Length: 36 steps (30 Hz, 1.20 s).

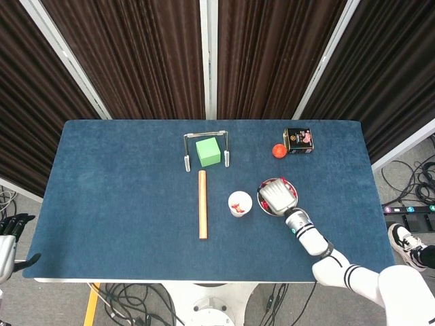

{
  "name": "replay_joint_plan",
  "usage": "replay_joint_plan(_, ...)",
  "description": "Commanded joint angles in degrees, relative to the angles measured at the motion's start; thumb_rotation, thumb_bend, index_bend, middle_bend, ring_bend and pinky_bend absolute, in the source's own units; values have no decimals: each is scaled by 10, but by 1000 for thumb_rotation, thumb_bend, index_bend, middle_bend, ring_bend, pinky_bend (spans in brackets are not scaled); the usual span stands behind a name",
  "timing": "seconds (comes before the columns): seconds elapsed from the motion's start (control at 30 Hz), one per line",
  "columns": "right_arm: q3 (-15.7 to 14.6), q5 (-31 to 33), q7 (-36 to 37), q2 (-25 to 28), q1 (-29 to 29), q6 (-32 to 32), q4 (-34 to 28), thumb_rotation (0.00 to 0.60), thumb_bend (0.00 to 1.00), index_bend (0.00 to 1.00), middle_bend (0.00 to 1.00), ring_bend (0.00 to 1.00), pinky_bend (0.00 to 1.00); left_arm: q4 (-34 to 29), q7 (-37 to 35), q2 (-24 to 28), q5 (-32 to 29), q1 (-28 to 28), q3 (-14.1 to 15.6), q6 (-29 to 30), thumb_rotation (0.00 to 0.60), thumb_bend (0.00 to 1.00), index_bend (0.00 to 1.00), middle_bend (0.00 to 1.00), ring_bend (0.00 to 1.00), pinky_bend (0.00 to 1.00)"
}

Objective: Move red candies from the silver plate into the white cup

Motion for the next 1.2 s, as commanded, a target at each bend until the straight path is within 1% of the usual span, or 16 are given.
replay_joint_plan(0.03, 3, -1, 4, 3, -1, 4, -2, 600, 293, 618, 541, 825, 1000, 0, 0, 0, 0, 0, -1, 0, 600, 0, 267, 283, 197, 214)
replay_joint_plan(0.1, 5, -4, 7, 11, -4, 15, -11, 600, 299, 619, 543, 825, 1000, 0, 0, 0, 0, -1, -1, 0, 600, 0, 267, 283, 197, 214)
replay_joint_plan(0.2, 14, -11, 14, 37, -11, 46, -46, 600, 300, 619, 544, 825, 1000, -1, 1, 0, 1, -2, -2, 0, 600, 0, 267, 283, 197, 214)
replay_joint_plan(0.3, 24, -21, 21, 79, -21, 83, -105, 600, 300, 619, 543, 824, 1000, -3, 2, 1, 3, -2, -3, 3, 600, 0, 267, 283, 197, 214)
replay_joint_plan(0.43, 37, -39, 27, 139, -31, 125, -204, 600, 300, 619, 542, 822, 1000, -6, 3, 3, 5, -1, -3, 7, 600, 0, 267, 283, 197, 214)
replay_joint_plan(0.53, 42, -46, 28, 165, -30, 129, -259, 600, 300, 619, 542, 821, 1000, -10, 6, 4, 6, 0, -3, 9, 600, 0, 267, 283, 197, 214)
replay_joint_plan(0.6, 43, -45, 21, 170, -24, 120, -278, 600, 300, 619, 541, 820, 1000, -10, 7, 5, 7, 1, -2, 11, 600, 0, 267, 283, 197, 213)
replay_joint_plan(0.77, 42, -32, -5, 145, -4, 85, -283, 600, 299, 601, 527, 819, 1000, -11, 8, 6, 3, 2, -3, 10, 600, 0, 267, 283, 197, 214)
replay_joint_plan(1.0, 43, -16, -38, 102, 21, 53, -250, 600, 300, 566, 495, 819, 1000, -2, 3, 1, -2, 4, -2, 6, 600, 0, 267, 283, 197, 214)
replay_joint_plan(1.2, 41, 1, -66, 98, 24, 45, -257, 600, 299, 471, 415, 807, 1000, 8, -4, -3, -2, 6, -1, 7, 600, 0, 267, 283, 197, 214)
